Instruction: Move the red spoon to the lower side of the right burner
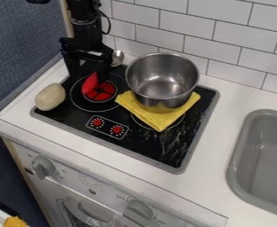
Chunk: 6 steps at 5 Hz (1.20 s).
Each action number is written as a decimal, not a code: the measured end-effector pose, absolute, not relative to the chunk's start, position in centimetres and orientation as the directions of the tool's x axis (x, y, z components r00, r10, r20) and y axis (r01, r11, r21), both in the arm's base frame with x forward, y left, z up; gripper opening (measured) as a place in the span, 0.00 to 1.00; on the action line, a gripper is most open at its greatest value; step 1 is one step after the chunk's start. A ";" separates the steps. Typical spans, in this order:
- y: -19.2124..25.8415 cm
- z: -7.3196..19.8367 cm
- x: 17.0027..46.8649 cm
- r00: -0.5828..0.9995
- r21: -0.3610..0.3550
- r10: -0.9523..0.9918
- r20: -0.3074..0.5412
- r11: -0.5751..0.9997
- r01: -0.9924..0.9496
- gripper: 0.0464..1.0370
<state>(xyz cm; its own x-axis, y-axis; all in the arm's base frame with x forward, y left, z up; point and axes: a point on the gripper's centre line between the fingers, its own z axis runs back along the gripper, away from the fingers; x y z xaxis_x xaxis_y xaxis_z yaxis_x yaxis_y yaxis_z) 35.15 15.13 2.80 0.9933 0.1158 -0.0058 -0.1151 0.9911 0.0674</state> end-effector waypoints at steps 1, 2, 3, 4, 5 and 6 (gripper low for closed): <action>14.5 1.2 35.4 0.994 0.059 0.106 -0.038 0.993 -0.104 0.93; 14.3 1.2 35.7 0.994 0.066 0.103 -0.026 0.993 -0.101 0.64; 14.3 1.2 35.8 0.995 0.066 0.094 -0.019 0.994 -0.093 0.38; 14.5 1.3 35.7 0.992 0.053 0.122 -0.009 0.991 -0.122 0.37; 16.0 4.9 35.4 0.975 0.058 0.211 0.070 0.975 -0.215 0.37; 13.4 9.5 32.8 0.966 0.044 0.202 0.161 0.976 -0.211 0.37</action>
<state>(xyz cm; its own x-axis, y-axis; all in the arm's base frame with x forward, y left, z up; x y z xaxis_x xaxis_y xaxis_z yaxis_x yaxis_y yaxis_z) 32.79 13.44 9.48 0.9661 0.2016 0.1613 -0.2111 0.9765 0.0440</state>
